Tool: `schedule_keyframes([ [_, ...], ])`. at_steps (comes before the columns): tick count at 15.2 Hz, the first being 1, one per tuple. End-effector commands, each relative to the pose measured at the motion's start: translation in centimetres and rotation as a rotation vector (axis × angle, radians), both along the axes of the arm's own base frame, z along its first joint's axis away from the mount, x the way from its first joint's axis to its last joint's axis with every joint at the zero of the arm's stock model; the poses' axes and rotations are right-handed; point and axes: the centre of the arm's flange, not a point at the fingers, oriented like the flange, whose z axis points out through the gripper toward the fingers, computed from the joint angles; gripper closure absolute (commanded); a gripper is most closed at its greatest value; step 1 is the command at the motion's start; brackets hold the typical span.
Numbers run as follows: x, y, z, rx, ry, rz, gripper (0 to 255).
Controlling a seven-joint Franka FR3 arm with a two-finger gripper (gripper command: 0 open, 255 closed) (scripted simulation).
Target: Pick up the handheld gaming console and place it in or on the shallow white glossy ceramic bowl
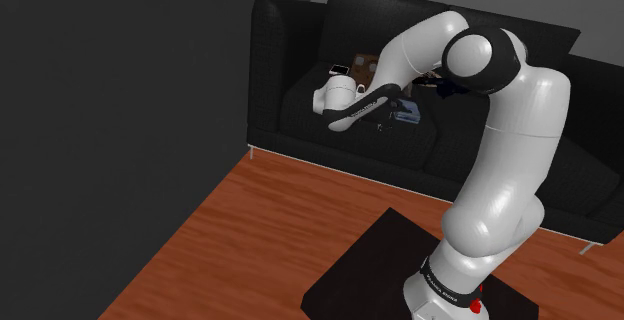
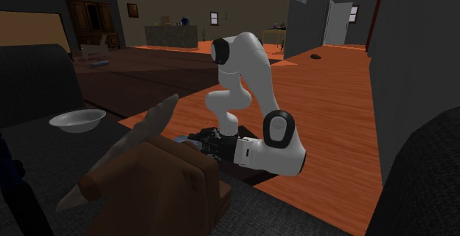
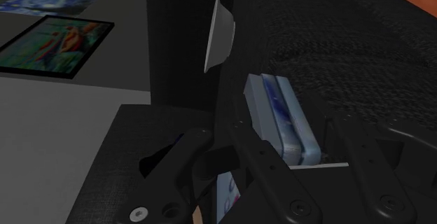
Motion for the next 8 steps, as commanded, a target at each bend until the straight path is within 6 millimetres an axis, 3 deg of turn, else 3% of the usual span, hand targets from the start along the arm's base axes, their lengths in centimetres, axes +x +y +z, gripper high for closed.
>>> schedule_keyframes([
  [1,0.0,0.0,-0.1,0.001,0.001,0.000,255],
  [6,0.0,0.0,-0.1,0.001,0.001,0.000,255],
  [8,0.0,0.0,1.0,0.001,0.001,0.000,255],
])
